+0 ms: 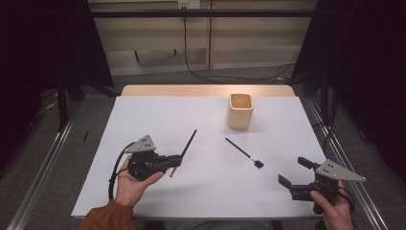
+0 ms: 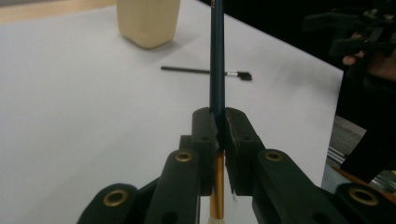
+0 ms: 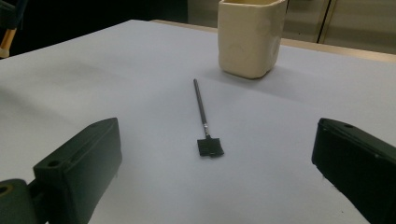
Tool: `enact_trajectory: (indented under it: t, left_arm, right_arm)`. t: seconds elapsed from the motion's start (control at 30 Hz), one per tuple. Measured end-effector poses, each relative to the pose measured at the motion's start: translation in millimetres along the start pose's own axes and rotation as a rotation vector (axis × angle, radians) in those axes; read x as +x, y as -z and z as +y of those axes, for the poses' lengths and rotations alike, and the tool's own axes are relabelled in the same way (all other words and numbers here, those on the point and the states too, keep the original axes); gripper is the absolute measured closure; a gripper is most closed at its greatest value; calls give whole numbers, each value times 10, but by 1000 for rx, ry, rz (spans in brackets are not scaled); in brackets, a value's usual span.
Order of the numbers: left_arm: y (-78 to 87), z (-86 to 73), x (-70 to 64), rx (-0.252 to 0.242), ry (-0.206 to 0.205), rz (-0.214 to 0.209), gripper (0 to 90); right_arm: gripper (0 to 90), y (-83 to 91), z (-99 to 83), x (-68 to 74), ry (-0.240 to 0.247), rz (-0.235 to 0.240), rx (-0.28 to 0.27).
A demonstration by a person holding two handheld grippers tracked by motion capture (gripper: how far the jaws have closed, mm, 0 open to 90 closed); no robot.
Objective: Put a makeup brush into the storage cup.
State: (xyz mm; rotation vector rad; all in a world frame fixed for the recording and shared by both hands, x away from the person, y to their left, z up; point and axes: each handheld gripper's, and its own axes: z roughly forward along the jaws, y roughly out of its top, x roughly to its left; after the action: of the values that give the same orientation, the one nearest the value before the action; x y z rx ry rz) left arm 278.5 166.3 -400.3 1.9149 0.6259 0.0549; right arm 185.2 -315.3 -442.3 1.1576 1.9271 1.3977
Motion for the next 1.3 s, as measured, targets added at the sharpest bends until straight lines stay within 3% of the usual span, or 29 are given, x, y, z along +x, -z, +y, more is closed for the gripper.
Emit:
enact_trajectory:
  t: [0.2, 0.63, 0.77, 0.97, 1.3]
  left_arm:
    - [43, 13, -47, -96, -13, 16, 835]
    - [116, 60, -31, -139, 5, 11, 835]
    - [136, 100, -45, -161, -13, 15, 835]
    - [155, 186, -85, -190, -38, -15, 835]
    - [-29, 356, -168, -193, -75, -67, 835]
  right_arm:
    - [10, 1, 0, -2, 3, 0, 1]
    - [10, 3, 0, 0, -1, -1, -1]
    - [10, 2, 1, 0, 3, 0, 0]
    - [9, 1, 0, -2, 0, -1, -1]
    - [10, 5, 1, 0, -5, -3, -5]
